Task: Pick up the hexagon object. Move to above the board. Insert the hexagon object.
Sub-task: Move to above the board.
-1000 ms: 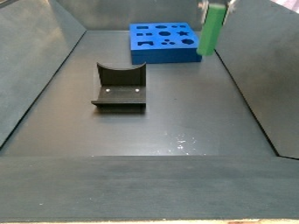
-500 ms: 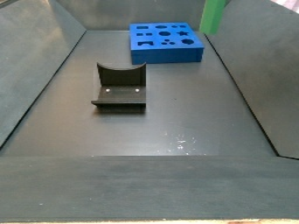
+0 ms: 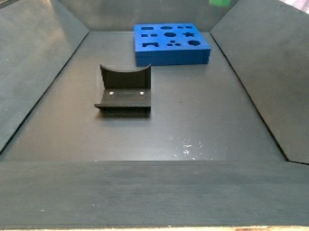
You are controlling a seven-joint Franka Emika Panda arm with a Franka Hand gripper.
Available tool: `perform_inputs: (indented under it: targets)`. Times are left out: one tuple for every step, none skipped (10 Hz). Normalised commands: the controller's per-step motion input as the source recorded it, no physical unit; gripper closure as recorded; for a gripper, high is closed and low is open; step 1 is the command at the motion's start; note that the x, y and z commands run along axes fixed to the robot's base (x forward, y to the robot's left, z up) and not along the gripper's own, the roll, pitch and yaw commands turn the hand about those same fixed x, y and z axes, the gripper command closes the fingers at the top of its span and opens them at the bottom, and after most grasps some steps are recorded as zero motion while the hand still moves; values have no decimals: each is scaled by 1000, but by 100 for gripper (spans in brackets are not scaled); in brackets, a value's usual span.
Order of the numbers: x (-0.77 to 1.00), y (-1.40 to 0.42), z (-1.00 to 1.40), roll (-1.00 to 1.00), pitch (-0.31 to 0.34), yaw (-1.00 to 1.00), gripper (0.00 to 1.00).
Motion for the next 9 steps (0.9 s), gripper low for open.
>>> perform_inputs:
  targets:
    - [44,-51,1000,21,88,31,100]
    - [42,-50,1000,12,90,30,100]
    - [41,-48,1000,6,88,30,100]
    - [38,-46,1000,0,90,28,100]
    - [37,-46,1000,-4,88,27,100]
    - [35,-45,1000,-7,90,27,100]
    - [34,-45,1000,-10,92,26,100]
    - [30,-44,1000,-14,90,25,100]
    - [31,-44,1000,-16,89,24,100]
